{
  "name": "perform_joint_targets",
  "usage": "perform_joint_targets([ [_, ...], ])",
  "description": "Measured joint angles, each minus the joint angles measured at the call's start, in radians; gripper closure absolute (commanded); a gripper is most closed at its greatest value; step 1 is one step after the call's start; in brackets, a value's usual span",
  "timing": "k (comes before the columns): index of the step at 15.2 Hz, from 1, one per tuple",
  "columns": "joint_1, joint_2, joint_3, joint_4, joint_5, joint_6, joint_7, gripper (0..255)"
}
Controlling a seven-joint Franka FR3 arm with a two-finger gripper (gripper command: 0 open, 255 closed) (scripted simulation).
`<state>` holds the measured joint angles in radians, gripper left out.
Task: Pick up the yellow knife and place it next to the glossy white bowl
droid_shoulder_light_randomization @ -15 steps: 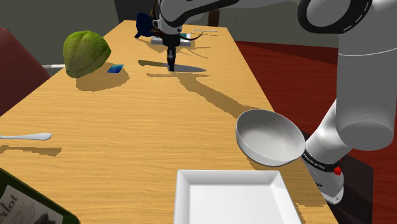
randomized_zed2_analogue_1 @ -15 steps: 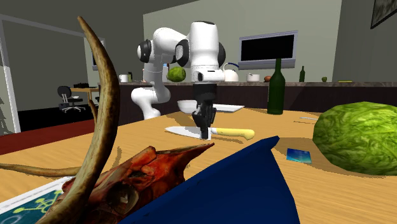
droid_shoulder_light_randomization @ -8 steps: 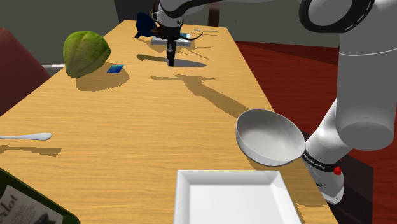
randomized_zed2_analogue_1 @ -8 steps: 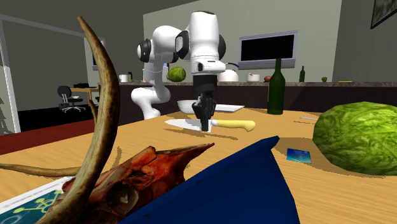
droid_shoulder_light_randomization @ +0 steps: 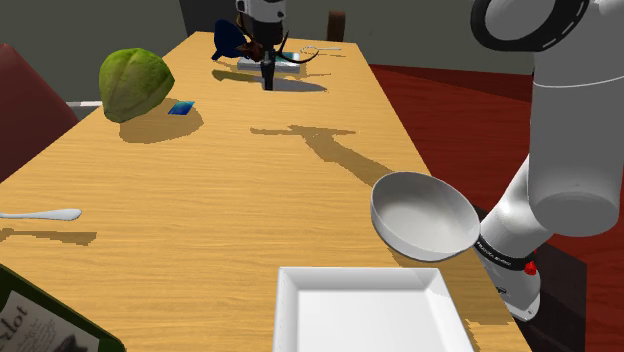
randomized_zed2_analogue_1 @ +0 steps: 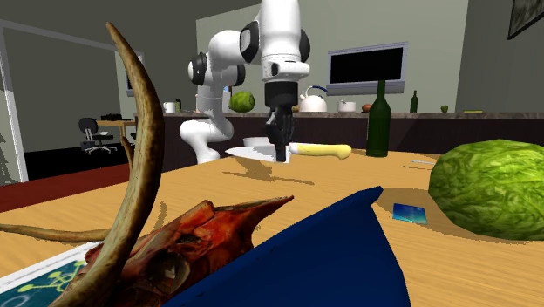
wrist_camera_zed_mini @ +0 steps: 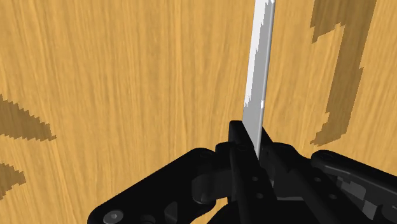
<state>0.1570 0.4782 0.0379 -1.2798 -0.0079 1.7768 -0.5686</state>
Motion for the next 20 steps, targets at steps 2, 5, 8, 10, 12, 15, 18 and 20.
perform_joint_targets([
  [2, 0.000, -0.007, 0.000, 0.014, 0.000, -0.021, 0.001, 255],
  [5, 0.001, 0.002, 0.000, 0.068, 0.000, -0.066, 0.000, 255],
  [8, 0.001, 0.012, 0.000, 0.123, 0.000, -0.110, 0.000, 255],
  [10, 0.001, 0.016, 0.000, 0.155, 0.000, -0.139, -0.001, 255],
  [12, 0.003, 0.032, 0.000, 0.210, -0.001, -0.178, 0.001, 255],
  [15, 0.003, -0.038, 0.001, 0.127, 0.001, -0.166, 0.003, 255],
  [18, 0.002, -0.192, 0.004, -0.101, 0.006, -0.092, 0.007, 255],
  [20, 0.002, -0.281, 0.006, -0.228, 0.009, -0.053, 0.010, 255],
])
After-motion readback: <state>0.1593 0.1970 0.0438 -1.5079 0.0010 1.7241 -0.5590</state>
